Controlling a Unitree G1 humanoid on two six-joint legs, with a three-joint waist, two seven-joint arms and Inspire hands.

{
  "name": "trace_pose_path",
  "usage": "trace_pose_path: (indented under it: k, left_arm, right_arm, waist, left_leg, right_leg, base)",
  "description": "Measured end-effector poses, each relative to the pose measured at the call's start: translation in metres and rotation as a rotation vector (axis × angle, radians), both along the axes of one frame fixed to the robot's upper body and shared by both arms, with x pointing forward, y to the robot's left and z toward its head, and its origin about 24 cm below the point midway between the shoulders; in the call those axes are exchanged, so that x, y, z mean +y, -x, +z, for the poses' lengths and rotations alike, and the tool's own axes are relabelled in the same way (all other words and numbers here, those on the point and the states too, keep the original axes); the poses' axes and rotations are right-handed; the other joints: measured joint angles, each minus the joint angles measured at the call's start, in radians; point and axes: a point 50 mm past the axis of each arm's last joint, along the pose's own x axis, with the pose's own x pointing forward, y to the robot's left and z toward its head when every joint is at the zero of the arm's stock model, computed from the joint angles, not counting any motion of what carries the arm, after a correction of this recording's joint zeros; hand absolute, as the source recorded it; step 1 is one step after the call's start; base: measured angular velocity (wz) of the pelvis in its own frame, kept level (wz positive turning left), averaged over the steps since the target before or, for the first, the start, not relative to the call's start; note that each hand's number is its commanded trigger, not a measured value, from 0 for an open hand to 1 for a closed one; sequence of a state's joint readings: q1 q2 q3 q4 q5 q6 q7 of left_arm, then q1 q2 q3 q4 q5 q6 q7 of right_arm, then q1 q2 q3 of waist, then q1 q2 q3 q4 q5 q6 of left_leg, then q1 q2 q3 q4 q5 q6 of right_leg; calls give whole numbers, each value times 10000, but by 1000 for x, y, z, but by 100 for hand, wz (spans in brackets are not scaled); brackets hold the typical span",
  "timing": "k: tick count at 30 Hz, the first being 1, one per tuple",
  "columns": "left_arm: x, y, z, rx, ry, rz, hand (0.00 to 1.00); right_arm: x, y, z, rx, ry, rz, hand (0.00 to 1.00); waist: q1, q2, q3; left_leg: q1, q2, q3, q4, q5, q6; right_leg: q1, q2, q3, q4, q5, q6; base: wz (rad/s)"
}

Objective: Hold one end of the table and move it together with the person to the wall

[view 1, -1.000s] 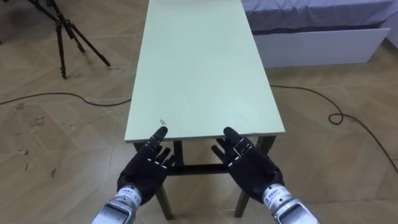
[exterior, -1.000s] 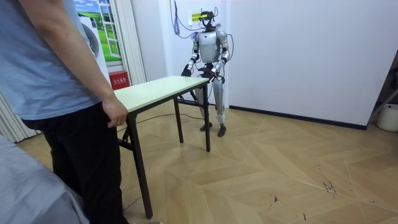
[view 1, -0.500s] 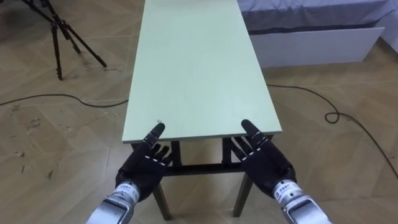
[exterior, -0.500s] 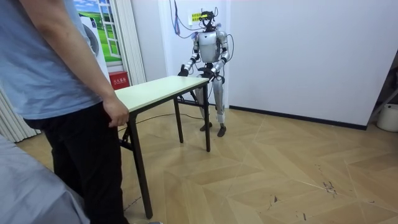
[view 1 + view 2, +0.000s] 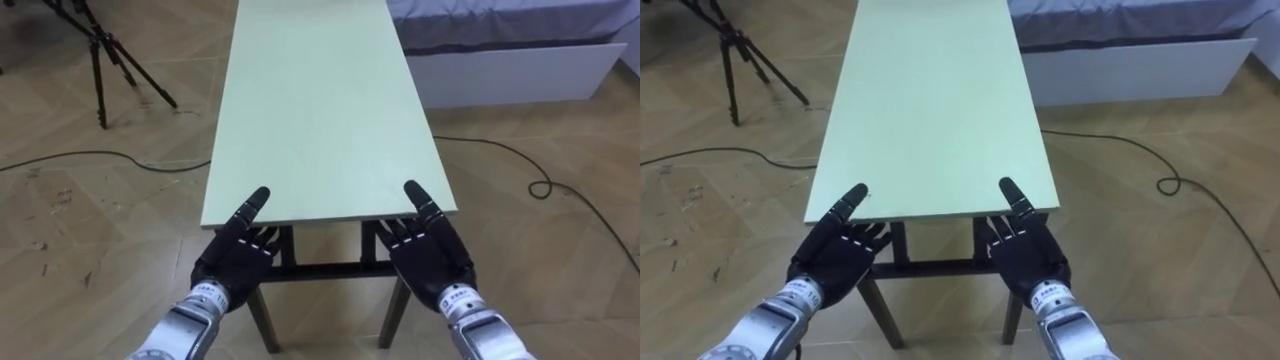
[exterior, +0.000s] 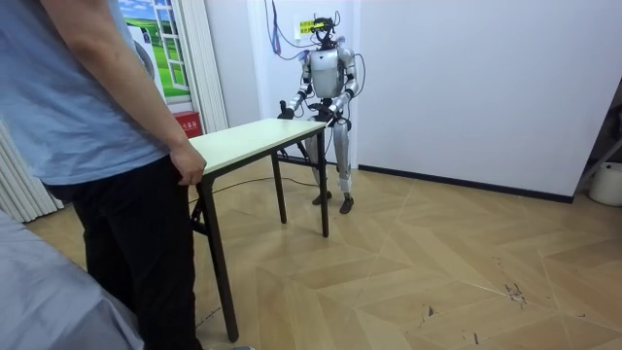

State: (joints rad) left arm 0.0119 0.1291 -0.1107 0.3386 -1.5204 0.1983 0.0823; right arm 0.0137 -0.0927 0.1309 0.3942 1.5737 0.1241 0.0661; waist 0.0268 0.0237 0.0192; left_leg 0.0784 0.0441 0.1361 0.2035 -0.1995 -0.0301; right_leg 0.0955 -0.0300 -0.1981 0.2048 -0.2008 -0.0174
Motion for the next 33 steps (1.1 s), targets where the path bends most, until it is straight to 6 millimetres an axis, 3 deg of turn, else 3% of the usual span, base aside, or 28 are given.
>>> trace_pose_path:
  k: [13,22,26,27,28,29,33]
  left_arm:
    - [-6,-6,3,377,493,521,0]
    - [-6,-8,4,499,1691,1437,0]
    - [-6,-11,6,392,1690,1557,0]
    - [-6,-13,8,369,1675,1573,20]
    - [-7,-13,8,386,1670,1587,58]
    - [-7,-14,8,414,1682,1623,96]
    - [-8,-13,7,441,1713,1751,100]
  right_arm:
    - [2,-2,-2,63,-90,-213,0]
    - [10,-3,-5,184,-322,-389,0]
    - [13,-11,-6,274,-301,-317,0]
    - [13,-14,-3,164,-289,-314,0]
    - [14,-16,-2,105,-288,-306,63]
    - [14,-18,-1,125,-264,-319,100]
    - [17,-19,-1,106,-323,-290,100]
  waist:
    - [24,14,-1]
    - [-42,-81,44]
    - [-110,-113,39]
    - [-133,-114,39]
    - [-155,-114,39]
    - [-191,-113,39]
    - [-206,-112,39]
  left_leg:
    - [18,1,-30,-4,9,14]
    - [41,-6,-65,4,9,14]
    - [-101,-15,-69,27,9,15]
    - [-154,-18,-80,37,13,20]
    - [-158,-20,-80,35,13,21]
    - [-153,-22,-84,31,13,21]
    - [-137,-21,-91,-2,13,21]
  right_leg:
    - [11,-23,-15,13,23,-5]
    - [3,-21,-57,-8,24,-4]
    - [-109,-20,6,17,25,-2]
    - [-146,-19,3,18,29,3]
    - [-149,-19,-7,16,30,5]
    - [-142,-19,-19,13,30,5]
    - [-132,-24,-38,-1,30,5]
  base:
    - [0]
    - [1]
    - [-2]
    - [0]
    - [4]
    - [0]
    - [0]
